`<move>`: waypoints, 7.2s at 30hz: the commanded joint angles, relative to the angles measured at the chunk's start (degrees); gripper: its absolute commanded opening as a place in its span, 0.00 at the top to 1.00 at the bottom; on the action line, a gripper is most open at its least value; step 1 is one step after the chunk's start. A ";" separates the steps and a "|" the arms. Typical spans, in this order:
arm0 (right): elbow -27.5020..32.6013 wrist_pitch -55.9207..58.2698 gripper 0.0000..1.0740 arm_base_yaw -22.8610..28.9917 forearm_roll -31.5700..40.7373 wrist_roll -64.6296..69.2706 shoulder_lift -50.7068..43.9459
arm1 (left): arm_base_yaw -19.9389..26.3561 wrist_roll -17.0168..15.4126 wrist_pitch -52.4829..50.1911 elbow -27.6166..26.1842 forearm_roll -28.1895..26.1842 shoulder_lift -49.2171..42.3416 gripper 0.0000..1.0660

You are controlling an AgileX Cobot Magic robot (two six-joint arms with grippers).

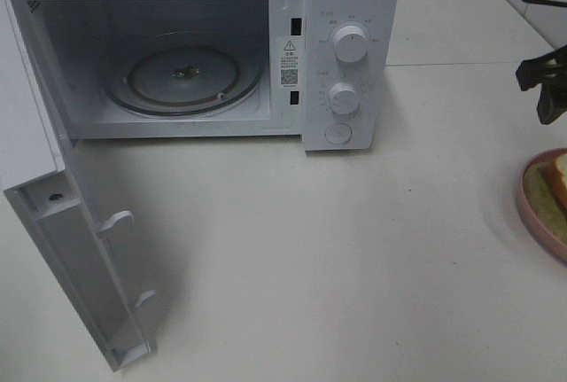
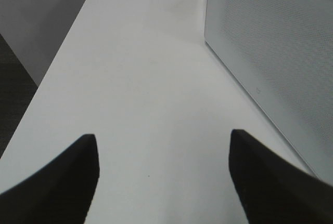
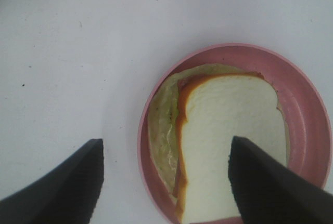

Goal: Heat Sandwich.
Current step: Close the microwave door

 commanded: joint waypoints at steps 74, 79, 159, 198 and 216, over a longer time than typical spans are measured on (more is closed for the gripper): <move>31.57 13.75 0.39 -9.34 15.36 -13.24 -82.51 | -0.40 -0.23 -0.80 0.11 0.23 -0.92 0.36; 31.57 13.75 0.39 -9.34 15.36 -13.24 -85.26 | -0.40 -0.23 -0.80 0.11 0.23 -0.92 0.36; 31.57 13.75 0.39 -5.04 15.36 -13.01 -86.69 | -0.40 0.11 -7.16 -1.55 -0.80 -0.17 0.36; 31.57 13.75 0.39 -5.04 15.36 -13.01 -86.69 | -0.40 -12.15 -87.03 14.95 8.77 47.04 1.00; 31.57 13.75 0.39 -5.04 15.36 -13.01 -86.69 | -0.40 -31.46 -113.27 14.90 43.77 74.26 1.00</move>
